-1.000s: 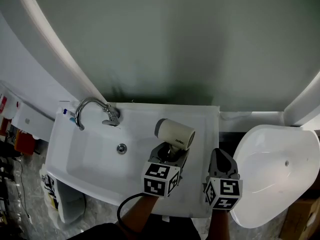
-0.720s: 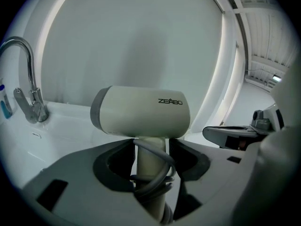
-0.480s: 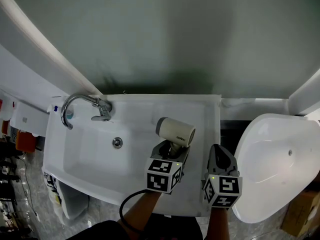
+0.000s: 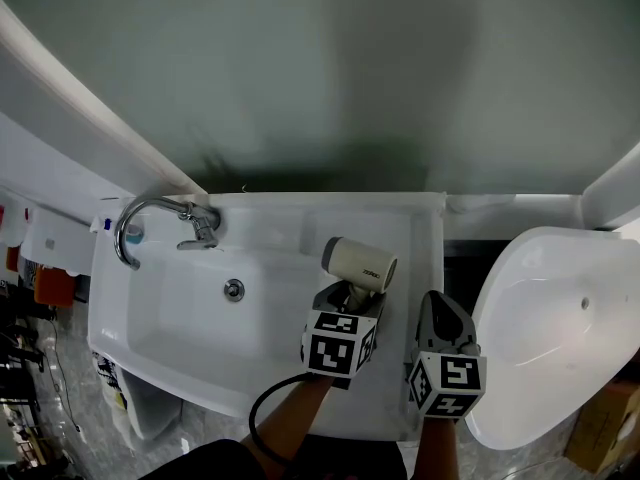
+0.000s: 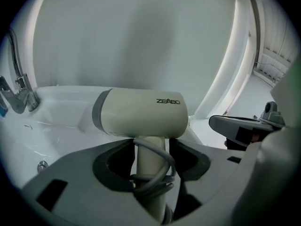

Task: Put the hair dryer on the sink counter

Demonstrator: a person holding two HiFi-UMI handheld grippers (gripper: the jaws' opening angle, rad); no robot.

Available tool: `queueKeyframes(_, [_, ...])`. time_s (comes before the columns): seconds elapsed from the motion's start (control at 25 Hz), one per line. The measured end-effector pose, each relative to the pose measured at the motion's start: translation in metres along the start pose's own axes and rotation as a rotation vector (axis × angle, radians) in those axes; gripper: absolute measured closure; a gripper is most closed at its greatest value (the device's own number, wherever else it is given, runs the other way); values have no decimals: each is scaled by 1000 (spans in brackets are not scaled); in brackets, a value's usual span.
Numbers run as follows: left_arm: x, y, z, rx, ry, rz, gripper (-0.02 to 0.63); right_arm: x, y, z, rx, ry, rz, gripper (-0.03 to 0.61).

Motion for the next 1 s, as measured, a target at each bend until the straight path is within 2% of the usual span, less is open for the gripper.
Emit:
queueKeyframes(0.48, [2,0,-24,100,-19,-3,380,-5,-3,-12,13,-1,-7,557])
queueKeyframes(1.0, [-9,-9,-39,150,-106,-66,380,-14,-6,-15,17,-3,-12,557])
Point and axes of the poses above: the fingertips, and each gripper's own axes: z backward along the fingers, x to its left, y out of its underside, the point moved 8 cm from there along z, backward along the fingers, and after that the axes turned 10 degrees about x, right-handed, at the moved point
